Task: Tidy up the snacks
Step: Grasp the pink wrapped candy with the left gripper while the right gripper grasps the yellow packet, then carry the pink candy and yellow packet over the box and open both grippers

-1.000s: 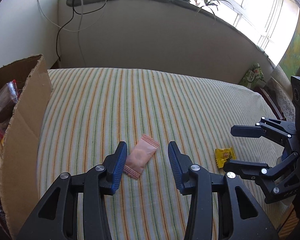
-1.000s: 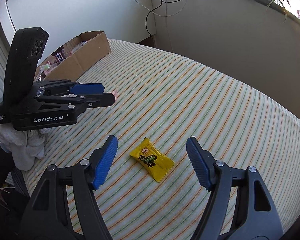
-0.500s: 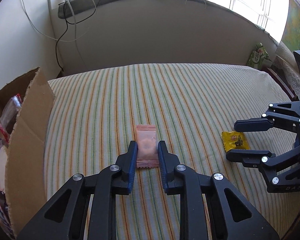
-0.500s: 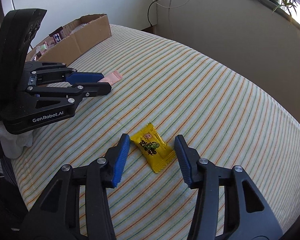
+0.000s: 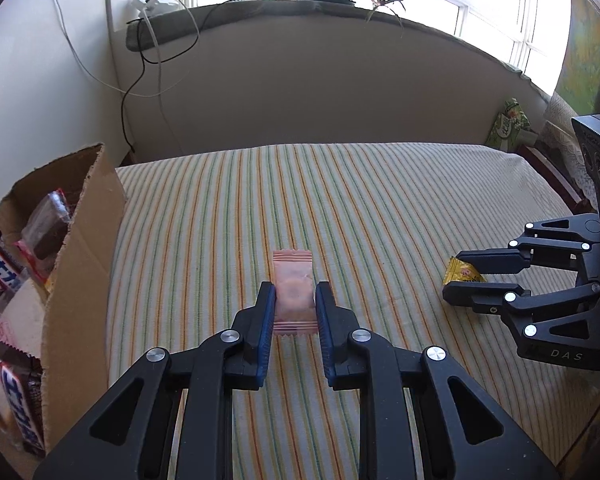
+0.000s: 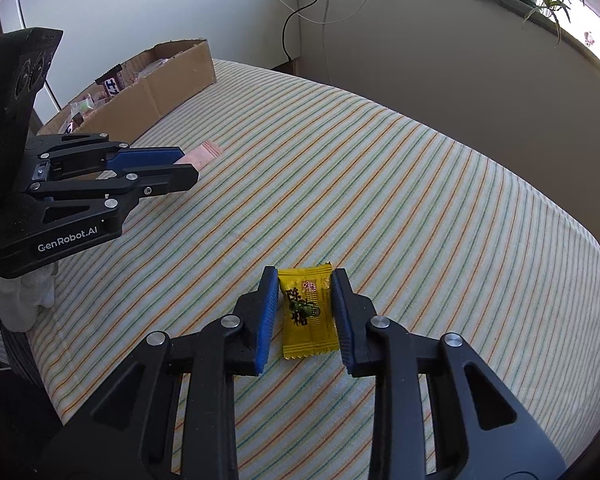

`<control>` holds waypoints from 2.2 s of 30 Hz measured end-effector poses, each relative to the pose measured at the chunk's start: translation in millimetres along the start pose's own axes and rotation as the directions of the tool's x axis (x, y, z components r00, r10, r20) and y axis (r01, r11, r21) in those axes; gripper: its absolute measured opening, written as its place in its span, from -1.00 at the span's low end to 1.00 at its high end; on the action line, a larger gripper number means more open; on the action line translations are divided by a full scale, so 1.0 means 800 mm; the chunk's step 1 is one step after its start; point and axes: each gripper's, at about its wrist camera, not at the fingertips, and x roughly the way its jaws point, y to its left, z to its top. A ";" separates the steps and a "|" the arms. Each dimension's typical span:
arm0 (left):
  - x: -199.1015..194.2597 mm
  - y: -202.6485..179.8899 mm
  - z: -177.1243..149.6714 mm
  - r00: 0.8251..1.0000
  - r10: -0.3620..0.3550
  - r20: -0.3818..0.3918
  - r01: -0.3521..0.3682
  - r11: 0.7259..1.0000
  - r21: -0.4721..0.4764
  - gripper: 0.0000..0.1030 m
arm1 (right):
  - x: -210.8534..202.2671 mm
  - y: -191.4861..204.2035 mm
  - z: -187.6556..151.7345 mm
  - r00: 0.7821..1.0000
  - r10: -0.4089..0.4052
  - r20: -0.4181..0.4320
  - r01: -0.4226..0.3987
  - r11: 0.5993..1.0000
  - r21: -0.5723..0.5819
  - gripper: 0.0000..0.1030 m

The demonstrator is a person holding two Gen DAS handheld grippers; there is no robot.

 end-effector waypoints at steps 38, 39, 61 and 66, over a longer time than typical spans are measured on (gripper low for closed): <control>-0.167 0.195 -0.069 0.945 0.271 0.182 -0.228 0.947 -0.229 -0.63 | -0.009 0.191 0.185 0.973 0.155 0.171 -0.126 0.977 -0.173 -0.46; -0.168 0.199 -0.070 0.945 0.273 0.182 -0.228 0.945 -0.234 -0.63 | -0.005 0.195 0.190 0.972 0.165 0.169 -0.136 0.976 -0.172 -0.46; -0.174 0.217 -0.076 0.937 0.290 0.193 -0.235 0.936 -0.261 -0.63 | 0.058 0.250 0.242 0.973 0.198 0.120 -0.174 0.967 -0.189 -0.46; -0.175 0.217 -0.075 0.937 0.291 0.196 -0.235 0.936 -0.263 -0.63 | 0.063 0.252 0.245 0.974 0.195 0.115 -0.172 0.967 -0.189 -0.46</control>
